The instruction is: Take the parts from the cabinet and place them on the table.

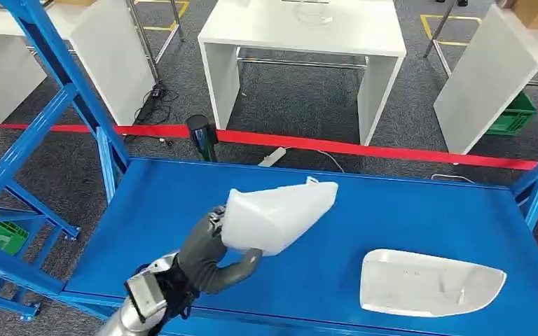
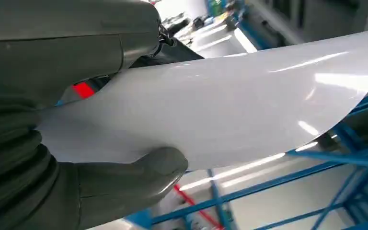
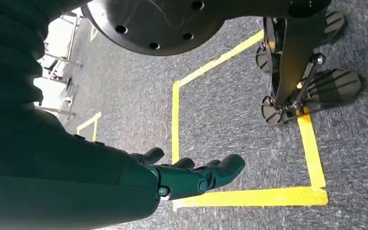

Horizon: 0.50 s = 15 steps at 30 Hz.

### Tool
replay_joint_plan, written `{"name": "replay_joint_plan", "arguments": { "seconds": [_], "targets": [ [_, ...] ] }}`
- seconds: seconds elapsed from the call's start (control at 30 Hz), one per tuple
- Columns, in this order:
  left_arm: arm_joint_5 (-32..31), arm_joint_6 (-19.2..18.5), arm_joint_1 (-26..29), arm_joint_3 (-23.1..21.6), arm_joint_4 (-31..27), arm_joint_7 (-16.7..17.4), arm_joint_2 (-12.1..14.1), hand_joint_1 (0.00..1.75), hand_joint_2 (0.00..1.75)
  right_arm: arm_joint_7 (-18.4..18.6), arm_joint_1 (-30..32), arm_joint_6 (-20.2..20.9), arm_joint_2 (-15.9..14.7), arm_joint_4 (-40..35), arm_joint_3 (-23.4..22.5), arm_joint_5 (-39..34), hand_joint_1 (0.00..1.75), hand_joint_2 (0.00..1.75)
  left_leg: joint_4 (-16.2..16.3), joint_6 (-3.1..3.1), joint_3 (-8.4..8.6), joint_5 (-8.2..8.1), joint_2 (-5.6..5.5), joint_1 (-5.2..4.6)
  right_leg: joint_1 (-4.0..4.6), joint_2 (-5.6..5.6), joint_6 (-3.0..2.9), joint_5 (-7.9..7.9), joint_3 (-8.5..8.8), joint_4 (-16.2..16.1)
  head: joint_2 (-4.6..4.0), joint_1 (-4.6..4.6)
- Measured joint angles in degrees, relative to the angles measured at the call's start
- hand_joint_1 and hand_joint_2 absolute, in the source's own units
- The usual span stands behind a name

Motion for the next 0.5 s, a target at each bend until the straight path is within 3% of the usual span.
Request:
{"name": "replay_joint_plan", "arguments": {
  "seconds": [0.13, 0.2, 0.27, 0.33, 0.37, 0.4, 0.43, 0.5],
  "targets": [
    [-0.3, 0.5, 1.7, 1.6, -4.0, -0.2, -0.3, 1.75, 1.75, -0.1, 0.0, -0.2, 0.0, 0.0, 0.0, 0.3, 0.00, 1.75, 0.1, 0.65, 0.04, 0.11, -0.02, -0.36, -0.34, 0.00, 0.74, 0.25, 0.16, -0.1, 0.00, 0.00],
    [-0.6, 0.6, 2.0, 1.8, -5.1, -0.2, -0.6, 1.75, 1.75, -0.1, -0.1, -0.3, -0.3, 0.0, 0.0, 0.5, 0.00, 1.75, -1.0, 1.33, 0.30, 0.97, 0.15, 0.30, -0.30, 0.00, 1.00, -0.25, 0.14, 0.2, 0.00, 0.00],
    [-0.9, 0.6, 2.1, 1.8, -5.6, -0.3, -1.2, 1.75, 1.75, 0.0, -0.2, -0.4, -0.4, 0.0, 0.0, 0.5, 0.00, 1.75, -1.2, 1.72, 0.08, 1.27, 0.26, 0.35, -0.13, -0.06, 1.16, -4.08, -1.84, 4.7, 0.00, 0.15],
    [-0.9, 0.5, 2.6, 1.8, -5.8, -0.3, -1.5, 1.75, 1.75, 0.1, -0.2, -0.5, -0.5, 0.0, 0.0, 0.6, 0.00, 1.75, -1.1, 1.72, -0.37, 1.36, 0.45, 0.32, -0.19, -0.07, 1.33, -8.71, -5.71, 13.9, 0.00, 0.17],
    [-0.9, 0.5, 2.9, 1.8, -5.8, -0.3, -1.6, 1.75, 1.75, 0.1, -0.2, -0.5, -0.5, 0.0, 0.0, 0.7, 0.00, 1.75, -0.9, 1.66, -0.65, 1.44, 0.52, 0.32, -0.18, -0.07, 1.37, -9.51, -6.90, 16.9, 0.00, 0.20],
    [-0.6, 0.5, 3.2, 1.8, -5.9, -0.3, -1.7, 1.75, 1.75, 0.2, -0.2, -0.7, -0.7, 0.0, 0.0, 0.9, 0.00, 1.75, -0.7, 1.57, -0.92, 1.51, 0.53, 0.33, -0.20, -0.08, 1.33, -8.73, -6.69, 17.0, 0.00, 0.17],
    [-0.3, 0.5, 3.5, 1.8, -6.1, -0.3, -1.7, 1.75, 1.75, 0.2, -0.2, -0.7, -0.7, 0.0, 0.0, 1.2, 0.00, 1.75, -0.5, 1.43, -1.18, 1.60, 0.52, 0.37, -0.23, -0.09, 1.26, -6.91, -5.25, 14.6, 0.00, 0.20],
    [0.1, 0.7, 3.9, 1.9, -6.6, -0.3, -1.7, 1.75, 1.75, 0.2, -0.2, -0.7, -1.0, 0.0, 0.0, 1.6, 0.00, 1.75, 0.0, 1.14, -1.63, 1.76, 0.50, 0.46, -0.24, -0.10, 0.99, -2.58, 0.56, 4.5, 0.00, 0.20]
  ]
}}
